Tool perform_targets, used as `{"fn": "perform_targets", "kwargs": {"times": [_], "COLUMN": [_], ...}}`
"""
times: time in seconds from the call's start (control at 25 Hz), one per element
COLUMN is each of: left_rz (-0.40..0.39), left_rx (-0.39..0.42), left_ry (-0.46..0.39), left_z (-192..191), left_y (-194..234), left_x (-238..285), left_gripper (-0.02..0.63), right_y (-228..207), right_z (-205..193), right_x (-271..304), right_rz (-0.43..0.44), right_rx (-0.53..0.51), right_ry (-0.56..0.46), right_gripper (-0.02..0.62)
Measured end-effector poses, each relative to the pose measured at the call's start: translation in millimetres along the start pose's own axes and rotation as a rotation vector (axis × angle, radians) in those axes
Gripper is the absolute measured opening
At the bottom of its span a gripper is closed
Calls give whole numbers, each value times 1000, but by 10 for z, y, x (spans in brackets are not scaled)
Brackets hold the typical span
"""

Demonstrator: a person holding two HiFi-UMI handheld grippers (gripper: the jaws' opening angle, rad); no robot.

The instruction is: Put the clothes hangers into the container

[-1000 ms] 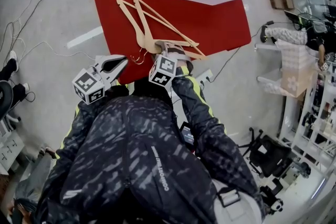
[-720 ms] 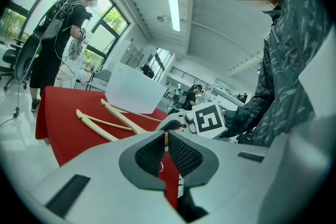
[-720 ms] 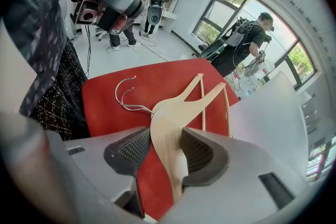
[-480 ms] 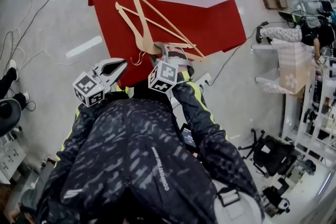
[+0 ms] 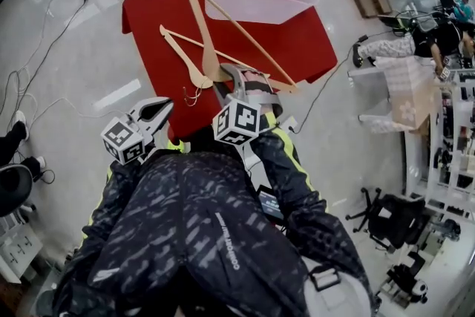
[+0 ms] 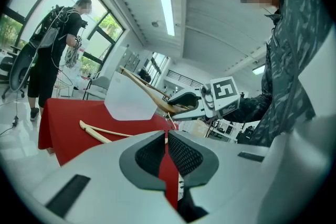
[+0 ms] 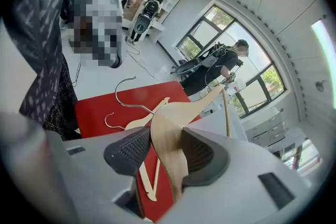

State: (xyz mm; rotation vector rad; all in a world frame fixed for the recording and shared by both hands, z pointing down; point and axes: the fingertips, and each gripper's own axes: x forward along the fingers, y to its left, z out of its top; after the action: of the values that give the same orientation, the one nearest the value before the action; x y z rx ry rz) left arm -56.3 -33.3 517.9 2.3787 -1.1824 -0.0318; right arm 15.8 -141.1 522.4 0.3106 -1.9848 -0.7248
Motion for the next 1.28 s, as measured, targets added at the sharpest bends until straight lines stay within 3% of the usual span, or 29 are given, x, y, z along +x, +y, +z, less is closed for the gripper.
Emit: {"fn": "perform_targets", "kwargs": {"times": [0.44,0.72,0.96,1.28], "left_rz": [-8,21,52,89], "left_rx": [31,34,9,-18], "left_ry": [-18,-35,-49,-57], "left_z": [232,400,484,598], "left_y": [21,154,270,412], "left_x": [162,390,618,887], "left_gripper": [12,12,12,12], "right_y": [-1083,-1874,-2291,-2523], "right_z": [-58,-234,-411,-658], "right_x": [-277,-172,-27,147], "right_rz": [-166,-207,-131,165], "right_rx": [-63,-101,-119,-1], "right_ry": [-12,-10,-4,-2], "right_gripper": [195,195,195,195]}}
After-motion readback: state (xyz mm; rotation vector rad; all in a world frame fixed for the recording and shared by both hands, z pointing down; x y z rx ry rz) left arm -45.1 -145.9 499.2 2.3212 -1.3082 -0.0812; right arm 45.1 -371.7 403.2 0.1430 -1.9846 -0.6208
